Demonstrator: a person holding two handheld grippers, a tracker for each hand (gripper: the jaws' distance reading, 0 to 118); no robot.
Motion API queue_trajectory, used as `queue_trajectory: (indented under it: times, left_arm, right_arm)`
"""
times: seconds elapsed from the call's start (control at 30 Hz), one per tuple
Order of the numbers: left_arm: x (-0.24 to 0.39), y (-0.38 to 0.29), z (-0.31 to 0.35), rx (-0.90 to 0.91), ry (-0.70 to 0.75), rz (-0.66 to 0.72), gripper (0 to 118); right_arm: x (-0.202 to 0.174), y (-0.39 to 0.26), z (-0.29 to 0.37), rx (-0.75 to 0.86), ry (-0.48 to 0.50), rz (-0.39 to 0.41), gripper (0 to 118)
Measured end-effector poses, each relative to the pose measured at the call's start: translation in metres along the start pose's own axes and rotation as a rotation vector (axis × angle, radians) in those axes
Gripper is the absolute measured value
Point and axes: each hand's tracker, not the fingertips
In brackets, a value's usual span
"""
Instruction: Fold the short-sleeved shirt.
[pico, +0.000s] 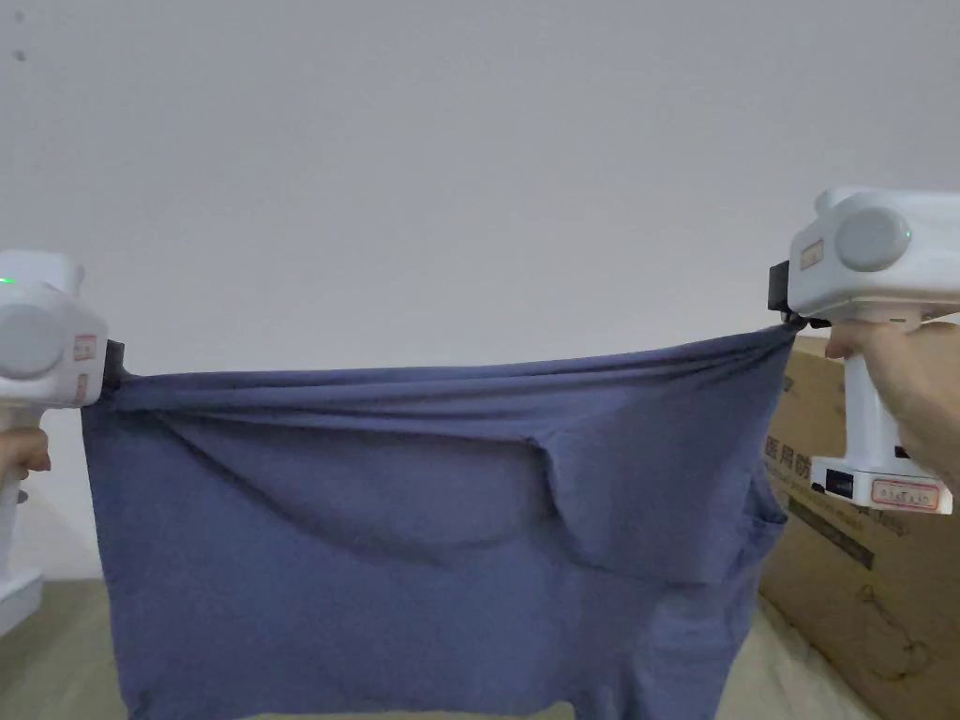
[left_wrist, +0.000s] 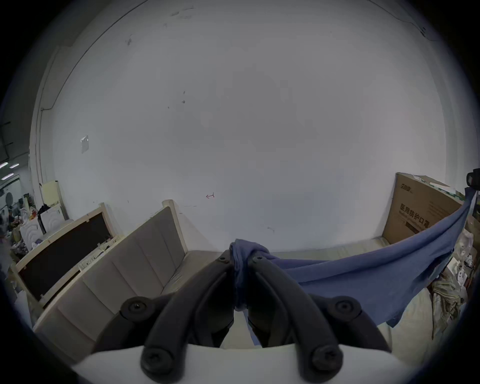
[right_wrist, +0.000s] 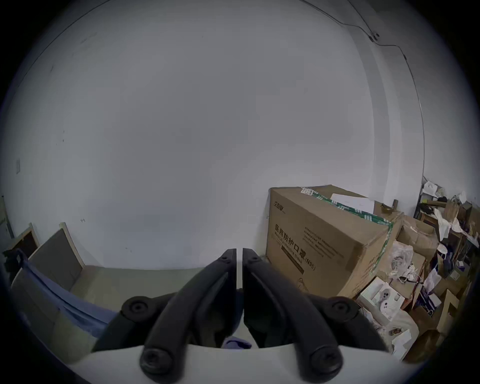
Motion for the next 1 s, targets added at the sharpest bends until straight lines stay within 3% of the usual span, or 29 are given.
queue_trajectory:
  times: [0.17,0.37,0.47,0.63,0.77,0.9,1.0]
  left_arm:
    - [0.01,-0.054,-0.03,-0.08,0.008,-0.045,6]
    - [0.018,-0.161,-0.069,-0.322,-0.023,-0.068,6]
    - [0.022,-0.215,-0.074,-0.427,-0.025,-0.086,6]
    - [0.024,-0.293,-0.066,-0.567,-0.049,-0.117,6]
    - [0.013,-0.337,-0.042,-0.623,-0.065,-0.113,6]
    - [-0.003,-0.368,0.013,-0.652,-0.071,-0.069,6]
    - [-0.013,-0.391,0.07,-0.662,-0.077,0.003,6]
  right_arm:
    - [-0.009,-0.057,-0.038,-0.102,-0.005,0.043,5]
    - [-0.012,-0.159,-0.085,-0.313,0.002,0.038,5]
    - [-0.012,-0.215,-0.099,-0.404,-0.003,0.083,5]
    - [0.003,-0.307,-0.107,-0.576,-0.007,0.068,5]
    - [0.021,-0.359,-0.078,-0.651,-0.003,0.085,5]
    - [0.05,-0.399,-0.028,-0.685,0.009,0.029,5]
    - [0.065,-0.424,0.021,-0.684,0.003,0.069,5]
